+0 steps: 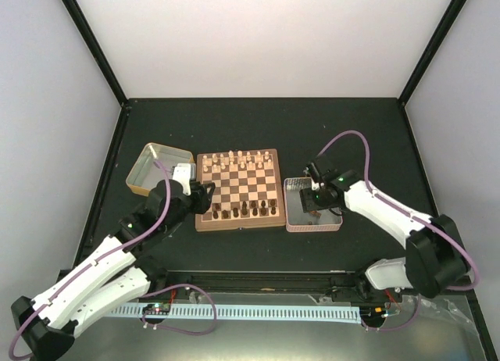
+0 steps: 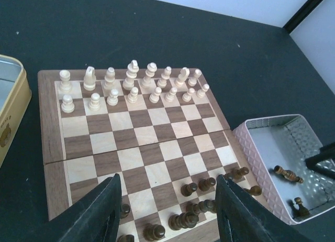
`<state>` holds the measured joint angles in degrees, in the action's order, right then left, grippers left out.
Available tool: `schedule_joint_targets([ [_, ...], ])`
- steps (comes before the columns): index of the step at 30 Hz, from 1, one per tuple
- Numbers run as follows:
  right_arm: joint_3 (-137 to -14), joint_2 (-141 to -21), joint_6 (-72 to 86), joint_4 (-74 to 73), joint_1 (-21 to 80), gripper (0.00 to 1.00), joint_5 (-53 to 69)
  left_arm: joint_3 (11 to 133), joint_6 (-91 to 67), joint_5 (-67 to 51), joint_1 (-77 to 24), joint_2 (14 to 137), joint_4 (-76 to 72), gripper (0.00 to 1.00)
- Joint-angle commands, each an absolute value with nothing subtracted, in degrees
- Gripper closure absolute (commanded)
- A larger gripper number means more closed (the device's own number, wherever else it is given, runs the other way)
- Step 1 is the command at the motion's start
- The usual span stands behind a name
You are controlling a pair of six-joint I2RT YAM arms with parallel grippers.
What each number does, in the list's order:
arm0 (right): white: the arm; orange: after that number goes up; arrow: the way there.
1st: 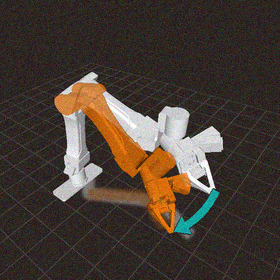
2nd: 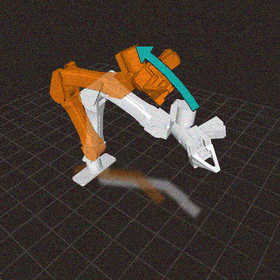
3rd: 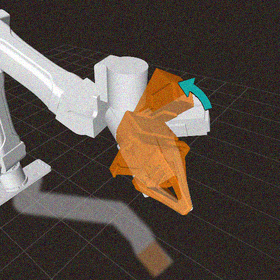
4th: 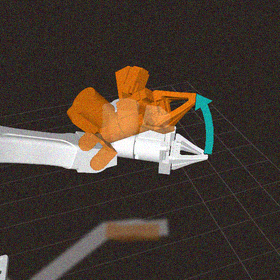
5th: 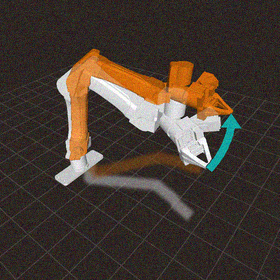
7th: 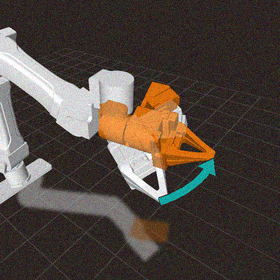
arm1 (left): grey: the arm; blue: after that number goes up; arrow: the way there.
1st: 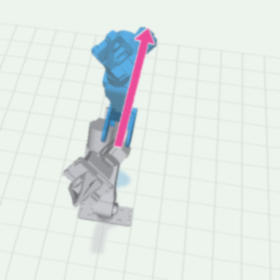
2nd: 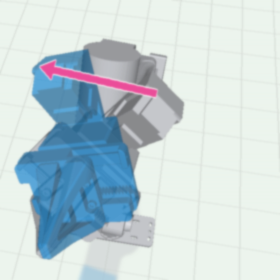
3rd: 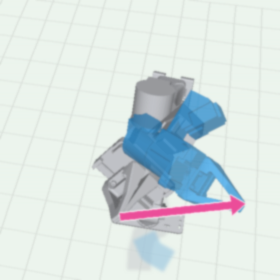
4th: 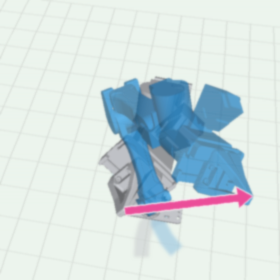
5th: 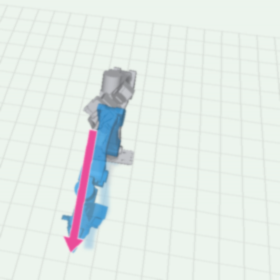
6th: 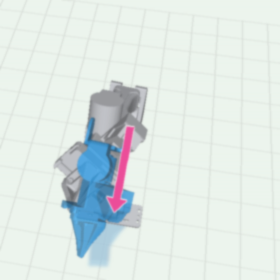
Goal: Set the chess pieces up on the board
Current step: Pick up the chess piece from the storage box.
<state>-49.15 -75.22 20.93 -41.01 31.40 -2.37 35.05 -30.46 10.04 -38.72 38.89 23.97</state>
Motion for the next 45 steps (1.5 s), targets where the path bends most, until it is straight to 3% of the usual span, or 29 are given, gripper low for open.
schedule_joint_targets([
  [1,-49.6,-79.2,19.4,-44.2,31.0,0.36,-3.4,38.3,-29.3,10.1,-38.9,38.9,23.9,0.49],
  [5,-48.7,-82.0,18.9,-43.9,31.0,0.48,-0.6,38.1,-29.0,9.9,-38.9,39.1,23.8,0.48],
  [15,-46.9,-87.7,23.9,-42.6,31.0,0.58,-6.0,38.0,-28.4,9.6,-38.9,39.8,23.6,0.48],
  [27,-46.4,-90.4,24.4,-35.3,30.4,0.85,-6.1,38.1,-28.2,10.3,-38.9,39.6,23.7,0.48],
  [39,-42.6,-76.5,21.9,-23.3,30.4,0.92,-3.6,39.2,-29.0,3.9,-38.9,40.9,21.3,0.45],
  [45,-38.0,-66.9,18.2,-14.3,30.4,0.93,8.1,40.8,-29.8,-5.0,-38.8,43.4,18.0,0.40],
])
